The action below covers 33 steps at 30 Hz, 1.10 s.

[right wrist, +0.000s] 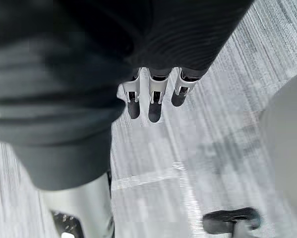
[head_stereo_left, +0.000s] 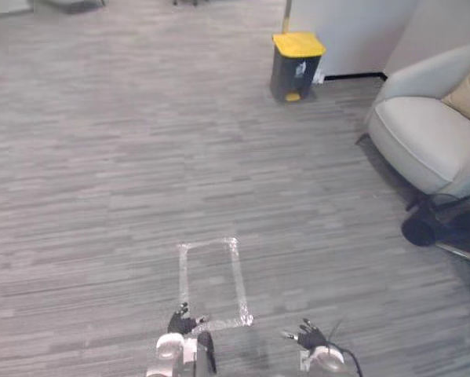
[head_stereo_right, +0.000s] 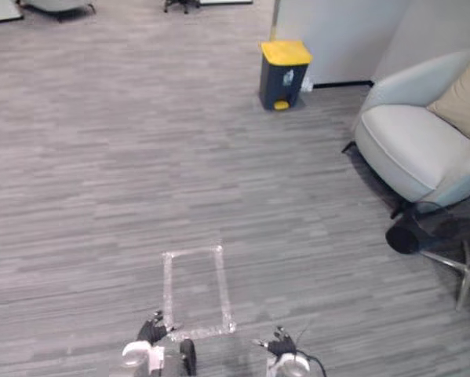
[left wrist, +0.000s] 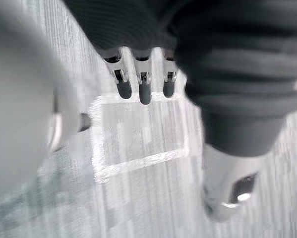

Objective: Organize the slippers on the shoe rack

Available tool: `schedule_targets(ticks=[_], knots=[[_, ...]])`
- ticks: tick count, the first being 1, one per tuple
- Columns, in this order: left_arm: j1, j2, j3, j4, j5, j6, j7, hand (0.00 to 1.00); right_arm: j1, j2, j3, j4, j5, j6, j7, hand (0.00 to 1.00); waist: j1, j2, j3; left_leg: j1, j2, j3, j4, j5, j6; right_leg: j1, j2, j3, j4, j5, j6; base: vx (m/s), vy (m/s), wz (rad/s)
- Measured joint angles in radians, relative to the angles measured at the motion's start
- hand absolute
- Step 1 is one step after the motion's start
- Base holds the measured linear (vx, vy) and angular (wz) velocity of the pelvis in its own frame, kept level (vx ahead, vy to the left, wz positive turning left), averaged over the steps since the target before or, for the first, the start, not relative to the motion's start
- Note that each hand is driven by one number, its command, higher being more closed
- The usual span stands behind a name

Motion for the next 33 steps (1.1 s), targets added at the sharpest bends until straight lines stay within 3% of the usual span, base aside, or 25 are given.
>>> schedule_targets(ticks=[1,2,3,4,6,7,8,9,10,11,12,14,16,18,21,23,24,26,27,28,29,31,33], knots=[[0.000,0.004,-0.008,0.009,0.000,0.003,0.000,0.00,-0.002,-0.003,0.003,-0.010,0.000,-0.007,0.005,0.00,-0.005,-0.008,0.001,0.052,-0.007,0.010,-0.013,-0.005,0.002,-0.070,-0.001,-0.022,0.136,-0.026,-0.003,0.32,0.158,-0.33],[0.004,0.004,-0.012,0.009,0.000,0.003,0.000,0.00,-0.003,-0.006,0.004,-0.015,0.000,-0.009,0.006,0.00,-0.003,-0.002,0.005,0.090,-0.008,0.023,-0.030,-0.005,0.002,-0.114,-0.003,-0.051,0.189,-0.050,-0.031,0.30,0.123,-0.31],[0.008,0.003,-0.017,0.009,0.000,0.003,0.000,0.00,-0.011,-0.008,0.005,-0.018,0.000,-0.009,0.006,0.00,-0.003,0.012,0.014,0.155,-0.004,0.033,-0.070,-0.005,0.002,-0.161,-0.001,-0.106,0.202,-0.094,-0.081,0.30,0.100,-0.25],[0.011,0.003,-0.017,0.009,0.000,0.003,0.000,0.00,-0.011,-0.012,0.006,-0.023,0.000,-0.010,0.005,0.00,-0.004,0.013,0.014,0.193,0.004,0.036,-0.103,-0.005,0.002,-0.195,0.003,-0.158,0.168,-0.126,-0.108,0.26,0.042,-0.10],[0.009,0.000,-0.017,0.008,0.000,0.001,-0.001,0.00,-0.011,-0.011,0.011,-0.033,0.000,-0.010,0.005,0.00,-0.005,0.010,0.012,0.240,0.022,0.044,-0.153,-0.019,-0.021,-0.242,0.012,-0.262,0.005,-0.146,-0.121,0.26,-0.050,0.11],[0.013,0.002,-0.023,0.013,0.000,0.001,-0.001,0.00,-0.019,-0.006,0.015,-0.021,0.000,-0.009,0.004,0.00,-0.003,-0.006,0.005,0.262,0.017,0.052,-0.183,-0.045,-0.062,-0.264,0.019,-0.341,-0.232,-0.072,-0.140,0.25,-0.091,0.06],[0.012,0.008,-0.026,0.011,0.000,0.000,-0.001,0.00,-0.020,-0.002,0.017,-0.014,0.000,-0.010,0.004,0.00,-0.002,-0.021,0.004,0.267,0.008,0.054,-0.185,-0.045,-0.062,-0.265,0.018,-0.344,-0.304,-0.046,-0.151,0.28,-0.116,-0.15],[-0.002,0.002,-0.027,0.031,-0.002,0.003,-0.001,0.00,-0.031,-0.010,0.018,-0.002,0.000,-0.010,0.005,0.00,0.000,-0.008,0.008,0.274,0.012,0.035,-0.187,-0.049,-0.069,-0.256,0.039,-0.347,-0.324,-0.037,-0.176,0.28,-0.118,-0.35],[-0.011,-0.013,-0.027,0.041,-0.002,0.003,-0.004,0.00,-0.039,-0.036,0.015,0.003,0.000,-0.010,0.004,0.00,0.001,0.033,0.006,0.262,0.038,0.011,-0.171,-0.046,-0.070,-0.240,0.068,-0.341,-0.370,-0.027,-0.185,0.29,-0.108,-0.48],[-0.012,-0.028,-0.024,0.048,-0.001,0.003,-0.009,0.00,-0.038,-0.046,0.013,0.012,0.000,-0.011,0.003,0.00,-0.001,0.057,0.011,0.263,0.049,0.008,-0.152,-0.046,-0.070,-0.224,0.079,-0.341,-0.392,-0.028,-0.185,0.25,-0.102,-0.40],[-0.011,-0.041,-0.021,0.049,0.000,0.003,-0.012,0.00,-0.034,-0.059,0.005,0.016,0.000,-0.008,0.001,0.00,-0.007,0.071,0.012,0.252,0.061,0.008,-0.103,-0.047,-0.071,-0.209,0.087,-0.340,-0.411,-0.037,-0.183,0.25,-0.131,-0.23],[-0.015,-0.046,-0.012,0.045,0.001,0.003,-0.021,0.00,-0.014,-0.052,0.001,-0.003,0.002,-0.008,-0.004,0.00,-0.016,0.066,0.017,0.183,0.105,0.008,0.127,-0.053,-0.081,-0.143,0.101,-0.327,-0.451,-0.053,-0.189,0.24,-0.149,-0.09],[-0.007,-0.047,0.010,0.016,0.002,0.003,-0.022,0.00,0.008,-0.053,0.016,-0.023,0.001,-0.008,-0.007,0.00,-0.014,0.059,0.020,0.076,0.184,0.008,0.438,-0.003,-0.112,-0.076,0.130,-0.316,-0.480,-0.066,-0.207,0.22,-0.102,-0.35],[0.003,-0.048,0.037,-0.011,0.002,0.002,-0.021,0.00,0.018,-0.047,0.021,-0.038,0.002,-0.008,-0.014,0.00,-0.003,0.058,0.018,0.016,0.240,0.025,0.601,-0.048,-0.088,-0.031,0.158,-0.254,-0.486,-0.100,-0.232,0.20,-0.011,-0.85],[0.007,-0.048,0.046,-0.012,0.001,0.000,-0.021,0.00,0.025,-0.042,0.007,-0.035,0.005,-0.007,-0.014,0.00,0.002,0.050,0.014,-0.037,0.227,0.045,0.506,-0.111,-0.073,0.005,0.151,-0.151,-0.514,-0.106,-0.228,0.30,0.097,-1.20],[0.005,-0.048,0.044,-0.010,0.001,0.000,-0.021,0.00,0.026,-0.040,0.000,-0.033,0.019,-0.007,-0.015,0.00,0.002,0.048,0.013,-0.065,0.188,-0.014,0.357,-0.122,-0.079,0.020,0.144,-0.081,-0.527,-0.101,-0.206,0.28,0.192,-0.95],[0.000,-0.048,0.043,-0.007,0.001,0.000,-0.021,0.00,0.026,-0.035,-0.002,-0.029,0.022,-0.007,-0.015,0.00,0.003,0.041,0.012,-0.081,0.142,-0.097,0.246,-0.119,-0.085,0.030,0.129,-0.039,-0.539,-0.100,-0.192,0.33,0.274,-1.02],[-0.005,-0.047,0.014,0.004,0.000,-0.001,-0.020,0.00,0.027,-0.036,-0.005,-0.001,0.022,-0.008,-0.015,0.00,0.005,0.036,0.002,-0.078,0.068,-0.265,0.035,-0.065,-0.113,0.031,0.108,0.018,-0.559,-0.107,-0.160,0.31,0.352,-1.03],[-0.008,-0.045,-0.018,0.029,0.000,-0.002,-0.021,0.00,0.024,-0.049,-0.021,0.009,0.022,-0.008,-0.015,0.00,0.005,0.067,-0.009,-0.082,0.072,-0.358,-0.050,0.018,-0.138,0.031,0.125,0.052,-0.575,-0.113,-0.133,0.26,0.356,-1.08],[-0.022,-0.036,-0.026,0.047,0.000,-0.002,-0.021,0.00,0.016,-0.047,-0.033,0.036,0.023,-0.007,-0.016,0.00,0.007,0.061,-0.017,-0.080,0.063,-0.327,-0.023,0.056,-0.137,0.040,0.114,0.090,-0.580,-0.120,-0.110,0.27,0.363,-0.97],[-0.023,-0.023,-0.025,0.051,0.000,0.000,-0.019,0.00,0.019,-0.036,-0.035,0.037,0.022,-0.006,-0.015,0.00,0.008,0.050,-0.025,-0.069,0.054,-0.301,-0.033,0.046,-0.123,0.040,0.100,0.095,-0.583,-0.109,-0.094,0.25,0.319,-0.95],[-0.020,0.011,-0.028,0.067,0.001,0.000,-0.020,0.00,0.030,-0.005,-0.035,0.038,0.021,-0.006,-0.012,0.00,0.009,-0.003,-0.042,-0.027,0.022,-0.225,-0.064,0.029,-0.093,0.028,0.053,0.110,-0.580,-0.104,-0.087,0.23,0.284,-0.89],[-0.020,0.023,-0.058,0.078,0.003,0.001,-0.021,0.00,0.030,-0.001,-0.035,0.038,0.019,-0.005,-0.009,0.00,0.004,-0.011,-0.047,0.005,0.005,-0.176,-0.095,0.019,-0.073,0.011,0.034,0.131,-0.574,-0.088,-0.076,0.16,0.202,-0.74]])
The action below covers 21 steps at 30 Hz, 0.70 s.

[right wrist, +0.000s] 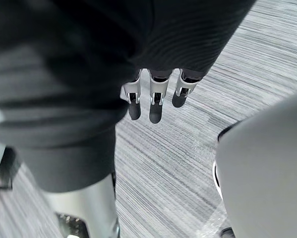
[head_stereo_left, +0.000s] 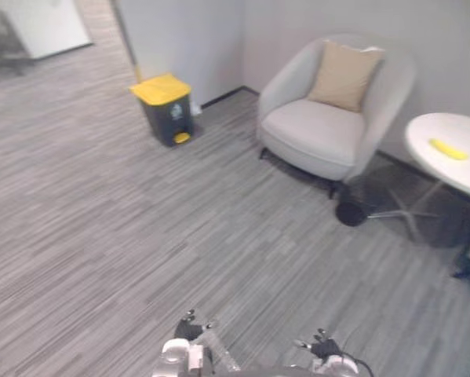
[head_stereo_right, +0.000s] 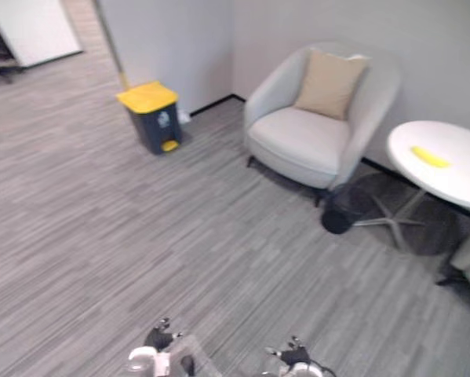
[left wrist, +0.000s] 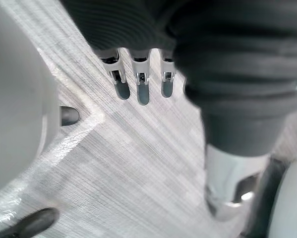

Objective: Organize the slippers on the shoe rack

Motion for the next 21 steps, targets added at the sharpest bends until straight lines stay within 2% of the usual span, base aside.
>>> schedule_targets(ticks=[3,4,5,6,8,9,10,11,13,14,16,18,19,21], knots=[[-0.012,0.001,-0.008,0.010,0.000,0.001,0.000,0.00,-0.005,-0.011,-0.001,-0.001,-0.002,0.001,0.009,0.00,0.000,0.006,0.002,0.043,-0.009,0.101,-0.037,-0.007,0.017,-0.069,-0.004,0.008,0.076,0.007,0.004,0.15,0.130,-0.80],[-0.009,0.001,-0.009,0.011,0.000,0.002,0.000,0.00,-0.013,-0.014,0.000,-0.001,-0.002,0.001,0.009,0.00,0.002,0.015,0.007,0.051,-0.005,0.130,-0.041,-0.007,0.018,-0.093,-0.004,-0.044,0.107,0.015,0.016,0.11,0.033,-0.99],[-0.009,0.002,-0.017,0.011,-0.001,0.002,0.000,0.00,-0.022,-0.020,0.000,0.003,-0.003,0.001,0.009,0.00,0.001,0.018,0.009,0.062,0.002,0.157,-0.048,-0.007,0.018,-0.115,-0.005,-0.120,0.131,0.025,0.014,0.09,0.016,-0.86],[-0.012,0.002,-0.022,0.011,-0.001,0.002,0.000,0.00,-0.029,-0.026,0.000,0.007,-0.003,0.001,0.009,0.00,-0.003,0.032,0.017,0.071,0.008,0.176,-0.048,-0.007,0.018,-0.131,-0.018,-0.238,0.152,0.032,0.003,0.08,-0.008,-0.70],[-0.013,0.003,-0.041,0.011,-0.003,0.003,0.000,0.00,-0.038,-0.034,0.000,0.013,-0.004,-0.002,0.008,0.00,-0.005,0.036,0.019,0.091,0.014,0.189,-0.049,-0.007,0.018,-0.136,-0.045,-0.440,0.156,0.035,-0.005,0.09,-0.048,-0.59],[-0.012,0.003,-0.048,0.011,-0.004,0.002,0.000,0.00,-0.041,-0.039,-0.001,0.018,-0.012,-0.002,0.007,0.00,-0.005,0.056,0.022,0.098,0.020,0.198,-0.049,-0.007,0.018,-0.130,-0.051,-0.509,0.144,0.038,-0.021,0.08,-0.065,-0.51],[-0.014,0.003,-0.051,0.011,-0.005,0.002,0.000,0.00,-0.043,-0.043,-0.001,0.021,-0.017,-0.003,0.006,0.00,-0.004,0.056,0.019,0.106,0.023,0.205,-0.049,-0.007,0.018,-0.111,-0.051,-0.549,0.125,0.040,-0.030,0.07,-0.067,-0.41],[-0.014,0.003,-0.057,0.011,-0.006,0.002,0.000,0.00,-0.046,-0.045,-0.002,0.036,-0.017,-0.004,0.005,0.00,-0.004,0.070,0.020,0.118,0.022,0.206,-0.049,-0.007,0.018,-0.079,-0.044,-0.563,0.074,0.041,-0.032,0.08,-0.073,-0.37],[-0.013,-0.005,-0.057,0.013,-0.007,0.002,0.000,0.00,-0.044,-0.055,-0.005,0.045,-0.017,-0.004,0.002,0.00,-0.004,0.080,0.018,0.138,0.024,0.207,-0.048,-0.007,0.018,-0.019,-0.031,-0.551,-0.025,0.043,-0.033,0.07,-0.088,-0.37],[-0.012,-0.012,-0.057,0.023,-0.007,0.002,0.000,0.00,-0.045,-0.064,-0.009,0.054,-0.016,-0.004,0.000,0.00,-0.003,0.095,0.014,0.147,0.034,0.208,-0.048,-0.007,0.018,0.007,-0.016,-0.548,-0.074,0.061,-0.043,0.07,-0.097,-0.33],[-0.010,-0.017,-0.057,0.033,-0.007,0.003,-0.002,0.00,-0.045,-0.072,-0.019,0.068,-0.012,-0.005,-0.003,0.00,0.001,0.103,0.009,0.157,0.053,0.222,-0.034,-0.006,0.017,0.038,0.009,-0.527,-0.129,0.091,-0.050,0.08,-0.096,-0.38],[-0.015,-0.013,-0.051,0.029,-0.005,0.002,-0.005,0.00,-0.045,-0.068,-0.036,0.079,0.006,-0.005,-0.005,0.00,0.006,0.085,0.021,0.140,0.080,0.250,0.071,-0.017,0.001,0.062,0.021,-0.494,-0.168,0.108,-0.055,0.04,-0.102,-0.52],[-0.020,-0.014,-0.038,0.028,-0.005,0.002,-0.007,0.00,-0.044,-0.064,-0.036,0.078,0.020,-0.005,-0.004,0.00,0.008,0.087,0.024,0.120,0.099,0.259,0.148,-0.022,-0.007,0.072,0.028,-0.472,-0.178,0.114,-0.059,0.02,-0.092,-0.69],[-0.021,-0.011,-0.007,0.024,-0.005,0.001,-0.007,0.00,-0.044,-0.059,-0.035,0.077,0.025,-0.005,-0.005,0.00,0.019,0.074,0.036,0.061,0.137,0.253,0.316,-0.027,-0.005,0.082,0.035,-0.411,-0.181,0.122,-0.069,0.08,-0.062,-0.98]])
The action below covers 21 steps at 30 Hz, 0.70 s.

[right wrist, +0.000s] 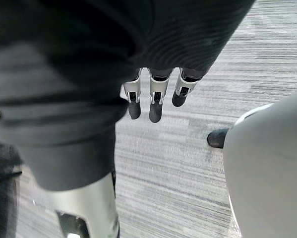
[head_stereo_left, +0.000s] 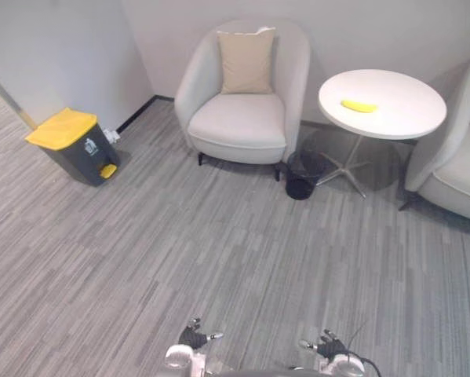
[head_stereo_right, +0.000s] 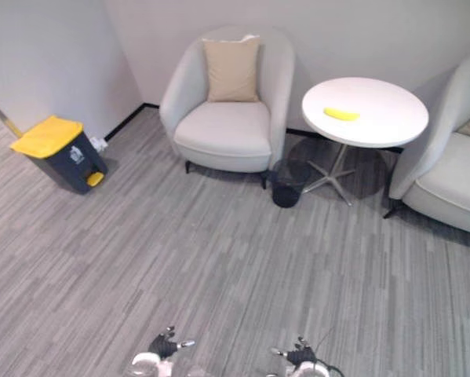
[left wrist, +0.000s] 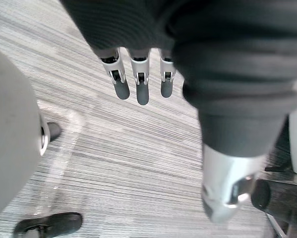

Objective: Organize the slippers on the shoe rack

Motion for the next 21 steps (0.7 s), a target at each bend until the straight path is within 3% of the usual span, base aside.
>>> schedule_targets(ticks=[1,3,5,6,8,9,12,21], knots=[[0.000,-0.006,0.012,-0.002,-0.001,-0.001,0.000,0.00,-0.003,0.001,-0.003,-0.003,0.001,0.001,-0.003,0.00,0.004,0.003,0.010,-0.025,0.002,-0.072,0.052,-0.059,-0.002,0.000,0.009,0.054,0.000,0.000,-0.001,0.10,0.022,-1.13],[0.000,-0.020,0.012,-0.010,-0.005,-0.001,-0.001,0.00,-0.004,-0.008,-0.010,-0.007,0.005,0.001,-0.004,0.00,0.004,0.012,0.019,-0.025,-0.033,-0.185,-0.032,-0.121,-0.004,-0.004,0.013,0.118,0.007,0.001,0.000,0.07,0.132,-1.08],[0.003,-0.030,0.012,-0.017,-0.006,-0.002,-0.001,0.00,-0.003,-0.009,-0.015,-0.008,0.007,0.001,-0.003,0.00,0.004,0.017,0.018,-0.022,-0.060,-0.279,-0.178,-0.099,0.003,-0.019,0.019,0.159,0.022,0.002,0.004,0.00,0.201,-0.80],[0.007,-0.035,0.011,-0.016,-0.007,-0.002,-0.001,0.00,-0.004,-0.018,-0.017,-0.004,0.009,0.001,-0.002,0.00,0.005,0.048,0.009,-0.027,-0.052,-0.345,-0.252,-0.035,-0.032,-0.034,0.050,0.181,0.016,0.002,0.019,0.00,0.210,-0.60],[0.002,-0.020,0.010,-0.019,-0.007,-0.001,0.002,0.00,0.000,-0.006,-0.037,-0.003,0.015,0.001,-0.001,0.00,0.003,0.031,0.005,-0.016,-0.066,-0.303,-0.260,-0.039,-0.019,-0.029,0.028,0.194,0.009,0.008,0.043,0.00,0.160,-0.56],[0.010,-0.007,0.010,-0.018,-0.007,0.000,0.003,0.00,0.004,0.000,-0.043,-0.003,0.016,0.002,-0.001,0.00,0.000,0.014,-0.002,0.006,-0.077,-0.277,-0.296,-0.028,-0.009,-0.031,0.014,0.210,0.006,0.009,0.047,0.00,0.117,-0.45],[0.019,0.011,-0.005,-0.017,-0.006,0.000,0.006,0.00,0.019,0.008,-0.045,-0.007,0.023,0.002,-0.003,0.00,-0.003,-0.005,-0.019,0.064,-0.107,-0.254,-0.399,-0.004,-0.002,-0.033,-0.010,0.230,0.000,0.005,0.055,0.04,0.075,-0.27],[0.024,0.019,-0.050,-0.010,-0.006,0.000,0.003,0.00,0.021,0.001,-0.085,0.006,0.035,0.006,-0.001,0.00,-0.010,0.010,-0.045,0.094,-0.121,-0.271,-0.413,0.026,0.009,-0.025,-0.013,0.202,-0.009,-0.006,0.069,0.10,-0.007,-0.02]])
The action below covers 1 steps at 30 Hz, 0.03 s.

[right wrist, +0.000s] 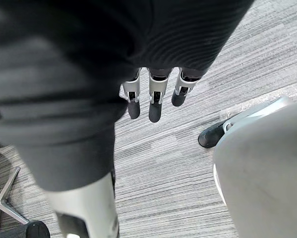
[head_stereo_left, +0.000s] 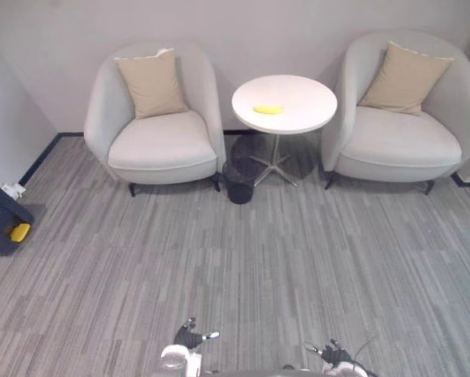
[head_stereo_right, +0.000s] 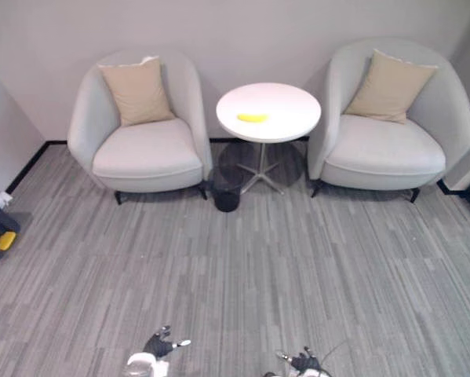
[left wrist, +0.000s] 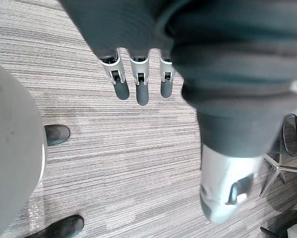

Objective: Organize the slippers on the shoe rack

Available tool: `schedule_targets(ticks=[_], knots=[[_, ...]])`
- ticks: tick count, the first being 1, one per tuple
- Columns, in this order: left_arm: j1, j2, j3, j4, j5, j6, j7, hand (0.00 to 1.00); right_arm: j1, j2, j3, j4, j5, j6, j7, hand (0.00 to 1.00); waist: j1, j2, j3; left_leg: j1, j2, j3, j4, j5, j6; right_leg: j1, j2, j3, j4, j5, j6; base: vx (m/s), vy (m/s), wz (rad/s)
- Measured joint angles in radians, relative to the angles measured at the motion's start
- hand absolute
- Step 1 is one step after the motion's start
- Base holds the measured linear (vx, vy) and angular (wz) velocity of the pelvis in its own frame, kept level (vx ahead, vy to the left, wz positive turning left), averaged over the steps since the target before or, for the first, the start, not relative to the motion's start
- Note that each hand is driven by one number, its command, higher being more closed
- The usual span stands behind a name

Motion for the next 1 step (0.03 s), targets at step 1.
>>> schedule_targets(ticks=[1], knots=[[-0.006,0.000,0.000,0.009,0.000,-0.001,0.000,0.00,0.000,0.000,-0.001,0.000,0.000,0.001,0.000,0.00,0.000,-0.001,0.000,0.005,0.001,-0.002,0.000,0.000,0.000,0.011,0.000,-0.011,-0.004,0.000,0.000,0.06,-0.031,-0.02]])
